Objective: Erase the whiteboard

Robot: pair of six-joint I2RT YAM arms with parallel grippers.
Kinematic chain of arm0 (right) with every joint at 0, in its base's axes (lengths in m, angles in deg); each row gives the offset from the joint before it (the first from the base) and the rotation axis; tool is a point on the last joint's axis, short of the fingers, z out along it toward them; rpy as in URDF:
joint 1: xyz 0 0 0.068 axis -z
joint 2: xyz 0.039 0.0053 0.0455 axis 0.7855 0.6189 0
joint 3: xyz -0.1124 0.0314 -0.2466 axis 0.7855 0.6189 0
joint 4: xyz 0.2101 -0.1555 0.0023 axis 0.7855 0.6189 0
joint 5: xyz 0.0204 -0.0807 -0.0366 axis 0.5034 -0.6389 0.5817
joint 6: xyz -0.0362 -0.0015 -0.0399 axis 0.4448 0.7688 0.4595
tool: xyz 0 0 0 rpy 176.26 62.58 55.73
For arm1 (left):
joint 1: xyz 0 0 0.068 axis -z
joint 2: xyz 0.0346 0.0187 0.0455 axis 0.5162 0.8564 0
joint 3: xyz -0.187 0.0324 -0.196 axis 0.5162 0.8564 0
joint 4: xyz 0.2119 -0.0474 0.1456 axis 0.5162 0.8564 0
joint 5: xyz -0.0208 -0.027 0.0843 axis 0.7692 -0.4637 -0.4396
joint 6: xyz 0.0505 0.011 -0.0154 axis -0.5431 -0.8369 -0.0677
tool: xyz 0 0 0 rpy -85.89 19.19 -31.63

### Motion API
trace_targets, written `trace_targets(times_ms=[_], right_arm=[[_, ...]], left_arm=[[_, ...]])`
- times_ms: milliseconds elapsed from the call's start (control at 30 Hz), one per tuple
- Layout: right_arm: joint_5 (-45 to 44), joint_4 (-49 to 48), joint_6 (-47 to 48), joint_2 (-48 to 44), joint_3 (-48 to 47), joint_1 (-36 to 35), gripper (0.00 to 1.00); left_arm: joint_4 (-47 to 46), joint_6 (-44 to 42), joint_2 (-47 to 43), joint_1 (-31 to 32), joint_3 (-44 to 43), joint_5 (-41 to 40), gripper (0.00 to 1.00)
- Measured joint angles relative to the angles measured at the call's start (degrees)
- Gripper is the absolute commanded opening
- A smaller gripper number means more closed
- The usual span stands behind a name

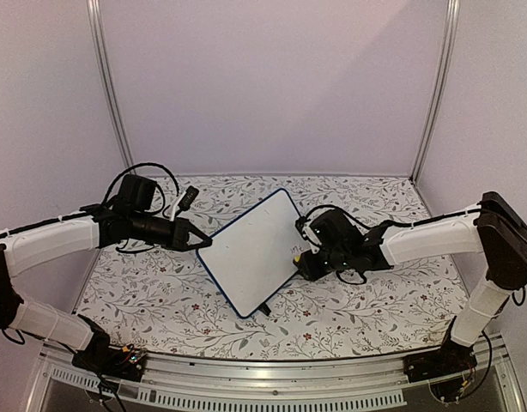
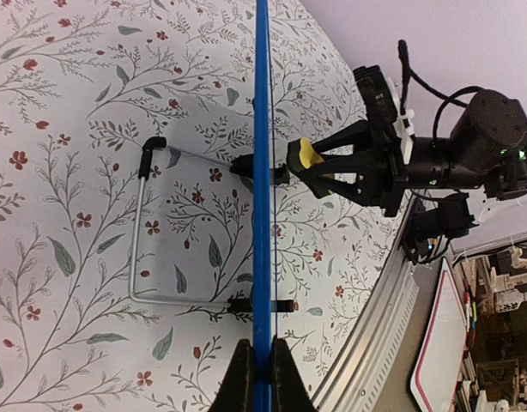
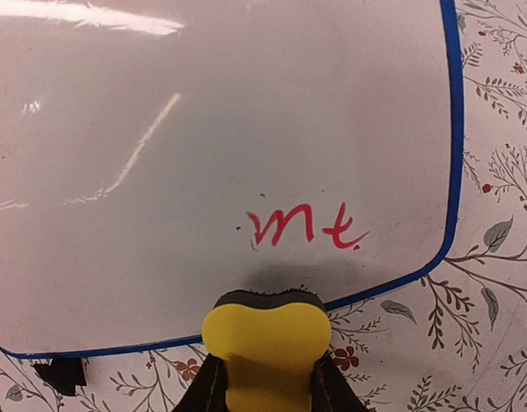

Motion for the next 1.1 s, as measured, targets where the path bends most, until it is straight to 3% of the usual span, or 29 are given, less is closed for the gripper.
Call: trace_targets(times_ms=[467, 1100], right_arm=[[-2.54, -0.07, 4.59, 2.08, -11.04, 1.77, 0.19], [1.14, -4.72, 3.80, 3.96, -3.82, 3.15, 0.18]], left_arm=[[-0.02, 0.00, 0.00, 0.00, 0.00, 0.04, 0.00], [0.20, 0.42, 0.02, -0.07, 0.00, -0.46, 0.00]])
